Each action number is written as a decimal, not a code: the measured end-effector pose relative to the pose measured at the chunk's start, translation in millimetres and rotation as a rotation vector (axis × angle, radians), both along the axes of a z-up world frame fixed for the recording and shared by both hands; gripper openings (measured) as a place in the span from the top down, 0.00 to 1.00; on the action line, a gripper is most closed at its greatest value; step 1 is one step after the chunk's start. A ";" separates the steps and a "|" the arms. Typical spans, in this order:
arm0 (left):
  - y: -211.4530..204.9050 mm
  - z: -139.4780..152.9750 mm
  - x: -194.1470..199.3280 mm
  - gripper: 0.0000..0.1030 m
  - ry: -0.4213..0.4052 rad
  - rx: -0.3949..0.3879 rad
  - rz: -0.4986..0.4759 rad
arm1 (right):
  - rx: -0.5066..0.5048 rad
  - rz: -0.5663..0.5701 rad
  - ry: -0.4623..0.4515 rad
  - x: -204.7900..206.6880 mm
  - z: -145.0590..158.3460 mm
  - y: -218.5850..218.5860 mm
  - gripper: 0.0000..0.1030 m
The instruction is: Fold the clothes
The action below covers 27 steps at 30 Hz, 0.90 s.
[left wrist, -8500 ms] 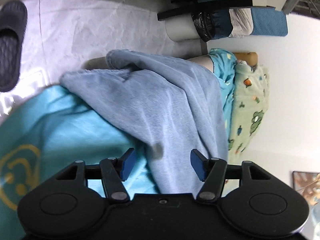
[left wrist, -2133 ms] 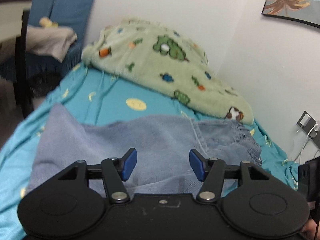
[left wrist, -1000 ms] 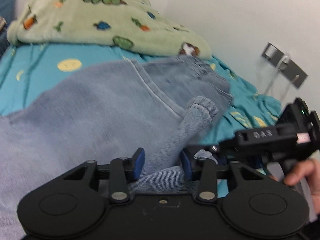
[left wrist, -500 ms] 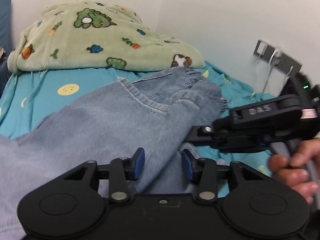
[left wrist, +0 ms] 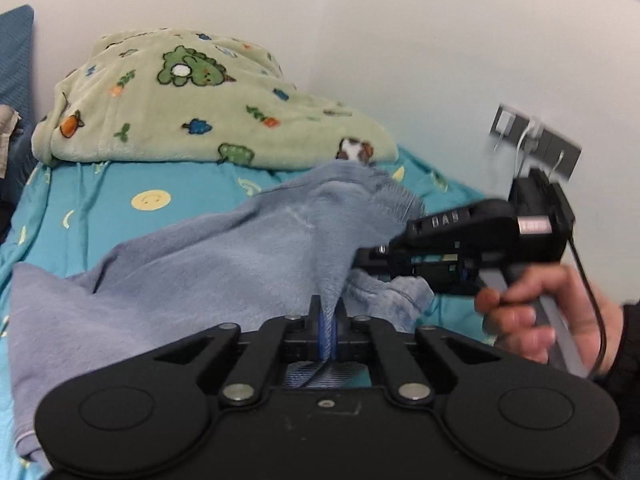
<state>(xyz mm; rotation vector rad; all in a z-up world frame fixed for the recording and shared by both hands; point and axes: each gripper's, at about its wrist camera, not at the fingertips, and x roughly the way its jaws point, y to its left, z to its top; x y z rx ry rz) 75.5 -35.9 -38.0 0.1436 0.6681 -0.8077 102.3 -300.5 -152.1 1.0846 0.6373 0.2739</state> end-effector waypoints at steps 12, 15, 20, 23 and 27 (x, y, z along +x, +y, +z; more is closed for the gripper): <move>-19.9 -10.5 -37.9 0.53 -0.157 0.164 -0.049 | 0.111 0.017 -0.042 4.1 -25.8 -12.0 0.94; -25.6 -14.7 -50.5 0.46 -0.217 0.205 -0.095 | 0.163 0.005 -0.047 2.6 -26.0 -12.5 0.94; -33.8 -35.2 -53.0 0.46 -0.267 0.318 -0.129 | 0.188 0.016 -0.054 5.9 -14.8 -9.6 0.94; -36.1 -42.6 -53.9 0.45 -0.293 0.364 -0.137 | 0.224 0.011 -0.046 6.7 -11.6 -10.1 0.94; -43.4 -57.6 -54.6 0.43 -0.351 0.453 -0.124 | 0.241 0.020 -0.061 8.0 -4.3 -9.2 0.94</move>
